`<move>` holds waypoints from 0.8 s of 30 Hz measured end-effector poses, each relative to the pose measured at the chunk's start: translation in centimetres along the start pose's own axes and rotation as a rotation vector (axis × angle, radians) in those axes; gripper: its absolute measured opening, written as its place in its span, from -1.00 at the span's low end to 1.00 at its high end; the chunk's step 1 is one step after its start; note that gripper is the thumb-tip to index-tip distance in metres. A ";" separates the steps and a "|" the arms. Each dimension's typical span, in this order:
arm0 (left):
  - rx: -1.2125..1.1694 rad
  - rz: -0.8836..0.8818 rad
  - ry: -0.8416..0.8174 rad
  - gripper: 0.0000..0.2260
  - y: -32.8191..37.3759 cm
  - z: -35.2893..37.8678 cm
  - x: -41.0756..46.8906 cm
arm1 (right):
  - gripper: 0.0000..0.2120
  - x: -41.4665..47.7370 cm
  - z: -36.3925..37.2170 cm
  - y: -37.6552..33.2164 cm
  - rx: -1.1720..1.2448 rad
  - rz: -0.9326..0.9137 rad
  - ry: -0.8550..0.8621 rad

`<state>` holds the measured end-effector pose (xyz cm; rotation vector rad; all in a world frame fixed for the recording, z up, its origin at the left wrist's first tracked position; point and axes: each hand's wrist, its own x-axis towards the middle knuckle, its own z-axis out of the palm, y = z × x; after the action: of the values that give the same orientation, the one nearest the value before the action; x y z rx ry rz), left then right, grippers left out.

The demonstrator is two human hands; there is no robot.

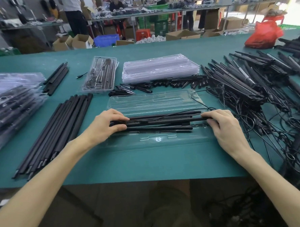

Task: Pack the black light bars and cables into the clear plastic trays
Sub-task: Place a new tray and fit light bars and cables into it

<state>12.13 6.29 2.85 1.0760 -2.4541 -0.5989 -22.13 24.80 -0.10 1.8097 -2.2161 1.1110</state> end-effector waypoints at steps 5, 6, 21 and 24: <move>0.010 -0.017 0.041 -0.76 0.4 0.5 -0.2 | -0.80 0.9 -0.2 -0.2 -0.031 0.000 -0.007; 0.010 -0.018 0.045 -0.75 0.6 0.5 -0.2 | -0.80 1.2 -0.1 -0.4 -0.034 0.003 -0.002; -0.055 -0.070 0.034 -0.76 0.0 -0.2 0.1 | -0.82 2.7 1.3 -0.7 -0.061 0.048 0.020; -0.040 -0.070 0.008 -0.77 -0.2 -0.3 0.4 | -0.84 2.6 1.5 -0.8 -0.080 0.043 0.024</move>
<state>12.13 5.83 3.09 1.1508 -2.3956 -0.6609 -21.63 21.79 0.42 1.7162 -2.2620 1.0306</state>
